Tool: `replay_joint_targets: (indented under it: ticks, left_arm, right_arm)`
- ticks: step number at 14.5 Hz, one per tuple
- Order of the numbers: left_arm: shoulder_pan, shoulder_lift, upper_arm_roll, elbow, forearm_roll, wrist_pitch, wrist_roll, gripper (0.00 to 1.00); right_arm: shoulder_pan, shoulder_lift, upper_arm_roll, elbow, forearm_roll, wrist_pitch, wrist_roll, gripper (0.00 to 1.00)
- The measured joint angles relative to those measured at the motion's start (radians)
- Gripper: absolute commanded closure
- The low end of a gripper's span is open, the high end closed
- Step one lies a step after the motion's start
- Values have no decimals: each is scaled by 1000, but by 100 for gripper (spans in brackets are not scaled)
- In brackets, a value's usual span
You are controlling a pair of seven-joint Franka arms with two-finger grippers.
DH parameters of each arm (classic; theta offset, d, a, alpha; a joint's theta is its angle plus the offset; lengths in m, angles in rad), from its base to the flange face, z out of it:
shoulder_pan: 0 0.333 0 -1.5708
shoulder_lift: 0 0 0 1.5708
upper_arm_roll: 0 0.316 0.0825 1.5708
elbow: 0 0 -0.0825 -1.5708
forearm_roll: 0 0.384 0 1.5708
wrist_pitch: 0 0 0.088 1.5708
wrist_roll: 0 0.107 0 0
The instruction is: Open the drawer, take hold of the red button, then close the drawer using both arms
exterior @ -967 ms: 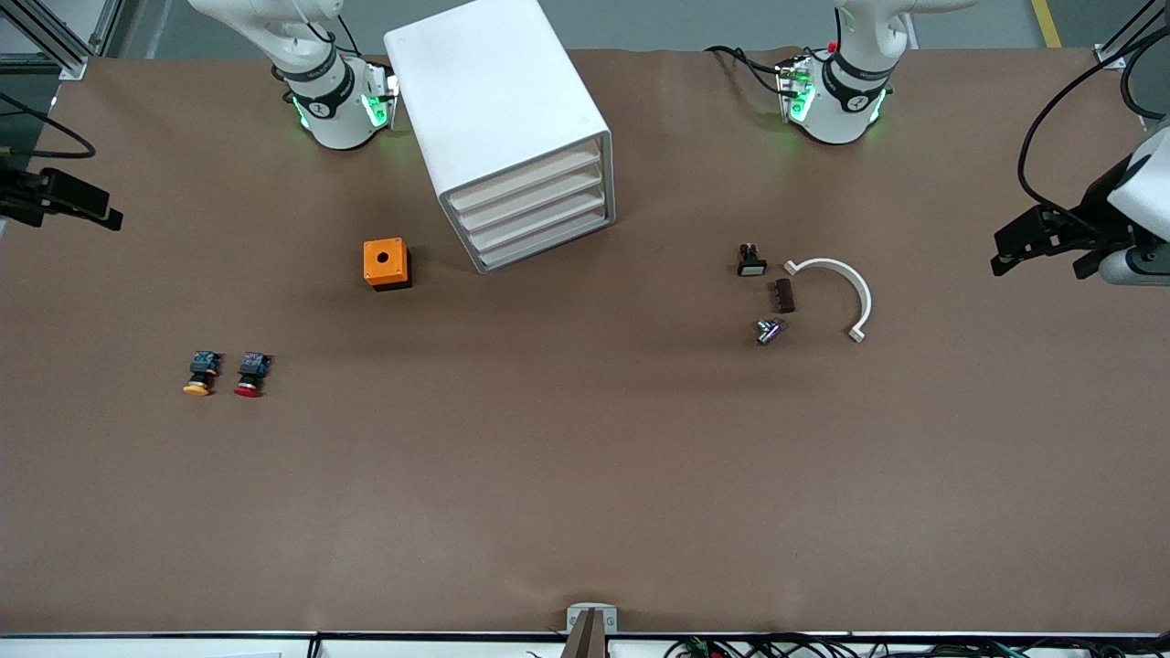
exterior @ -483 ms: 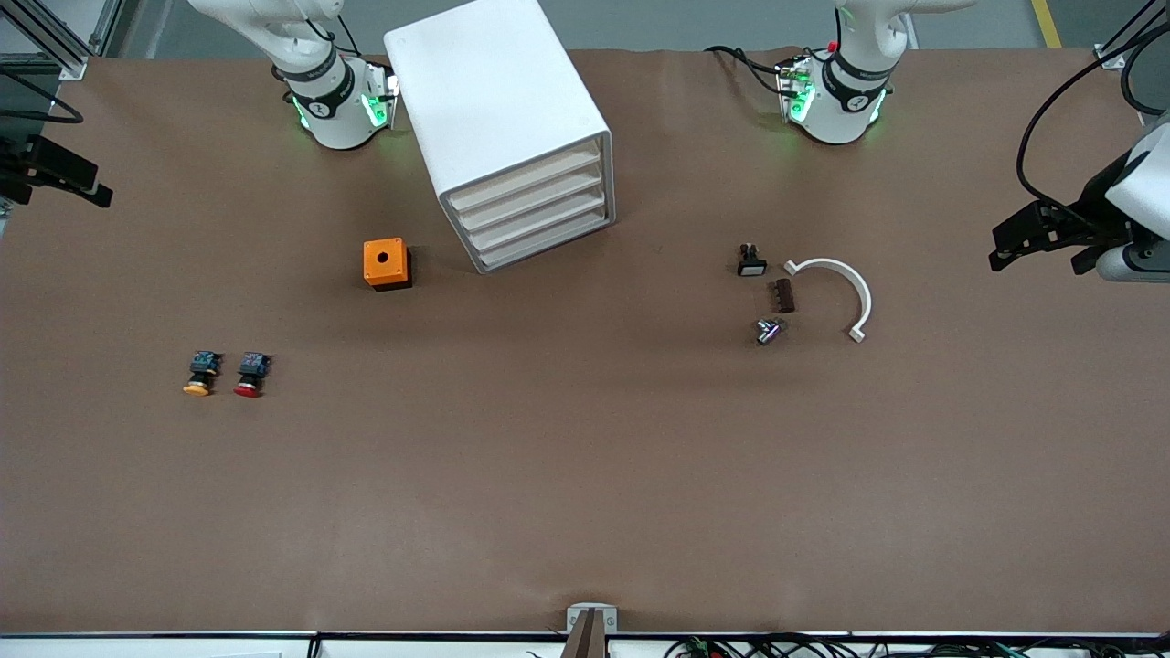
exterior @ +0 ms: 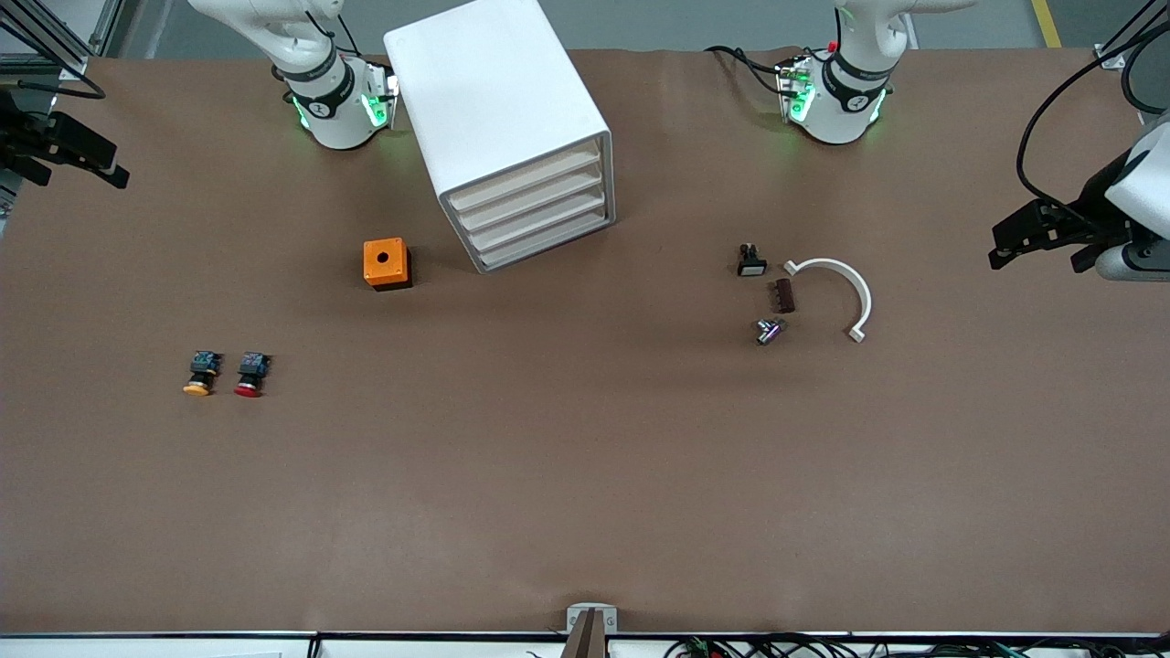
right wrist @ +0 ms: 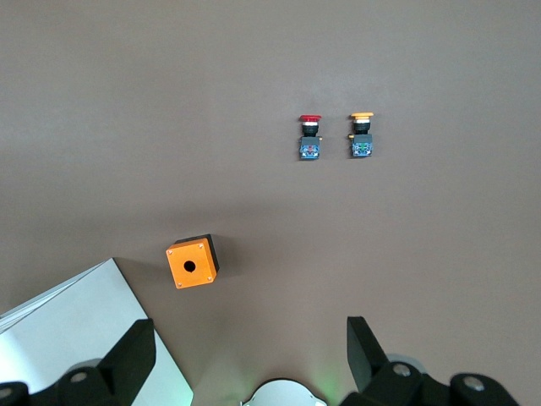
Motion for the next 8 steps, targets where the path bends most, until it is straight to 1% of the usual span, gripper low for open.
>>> replay_joint_targets:
  ticks: [8]
  left_arm:
    - [0,0,0,12,0,-4,-41,0]
  right_arm:
    - [2,-2,7,-13,0,48,0,0]
